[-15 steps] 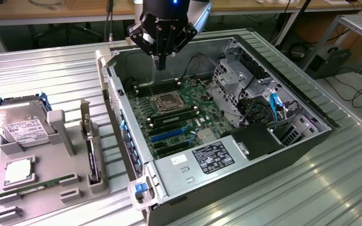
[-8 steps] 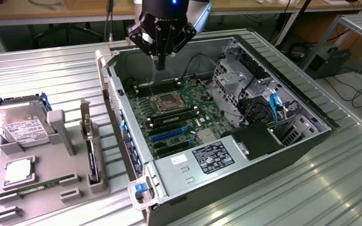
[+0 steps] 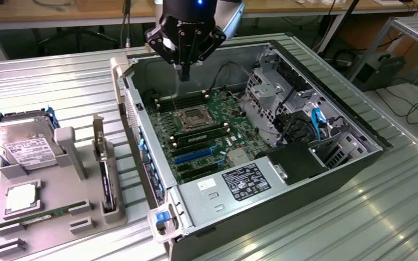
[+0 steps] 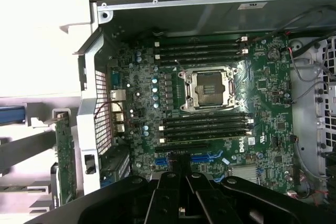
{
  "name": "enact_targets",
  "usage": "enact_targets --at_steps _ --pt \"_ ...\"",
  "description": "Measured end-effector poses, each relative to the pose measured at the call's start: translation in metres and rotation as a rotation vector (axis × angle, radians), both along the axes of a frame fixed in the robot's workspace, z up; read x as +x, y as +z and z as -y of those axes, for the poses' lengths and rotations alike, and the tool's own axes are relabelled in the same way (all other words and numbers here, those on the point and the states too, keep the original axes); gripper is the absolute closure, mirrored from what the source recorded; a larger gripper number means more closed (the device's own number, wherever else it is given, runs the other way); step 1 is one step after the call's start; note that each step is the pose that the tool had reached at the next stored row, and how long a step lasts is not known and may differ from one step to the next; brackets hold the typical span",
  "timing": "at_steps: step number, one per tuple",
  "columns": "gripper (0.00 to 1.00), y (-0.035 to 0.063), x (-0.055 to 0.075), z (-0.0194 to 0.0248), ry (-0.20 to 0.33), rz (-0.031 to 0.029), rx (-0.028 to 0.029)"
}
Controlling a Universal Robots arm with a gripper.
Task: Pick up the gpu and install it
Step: 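Reach for the gpu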
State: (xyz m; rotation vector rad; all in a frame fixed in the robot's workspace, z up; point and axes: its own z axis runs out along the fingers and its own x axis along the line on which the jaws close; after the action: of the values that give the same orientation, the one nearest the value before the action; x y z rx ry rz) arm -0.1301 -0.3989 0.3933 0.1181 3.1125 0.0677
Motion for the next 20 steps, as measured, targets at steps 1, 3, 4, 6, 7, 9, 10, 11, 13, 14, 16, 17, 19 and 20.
enact_targets --at_steps 1,3,4,6,7,9,10,11,13,14,16,17,19,20 --pt "0.89 0.0000 -0.0002 0.0000 0.000 0.0000 0.0001" --pt "0.89 0.0000 -0.0006 0.0000 0.000 0.0000 0.0000" --pt "0.89 0.0000 -0.0008 0.0000 0.000 0.0000 0.0000" --pt "0.89 0.0000 -0.0012 0.0000 0.000 0.0000 0.0000" --pt "0.89 0.0000 -0.0014 0.0000 0.000 0.0000 0.0000" --pt "0.89 0.0000 -0.0018 0.0000 0.000 0.0000 0.0000" --pt "0.89 0.0000 -0.0020 0.0000 0.000 0.0000 0.0000" --pt "0.89 0.0000 -0.0022 0.0000 0.000 0.0000 0.0000" --pt "0.89 0.0000 -0.0027 0.0000 0.000 0.0000 0.0000" --pt "0.89 0.0000 -0.0029 0.0000 0.000 0.0000 0.0000" --pt "0.89 0.0000 -0.0035 0.0000 0.000 0.0000 0.0000" --pt "0.89 0.0000 -0.0038 0.0000 0.000 0.0000 0.0000" --pt "0.89 0.0000 -0.0042 0.0000 0.000 0.0000 0.0000" --pt "0.89 0.0000 -0.0044 0.0000 0.000 0.0000 0.0000"
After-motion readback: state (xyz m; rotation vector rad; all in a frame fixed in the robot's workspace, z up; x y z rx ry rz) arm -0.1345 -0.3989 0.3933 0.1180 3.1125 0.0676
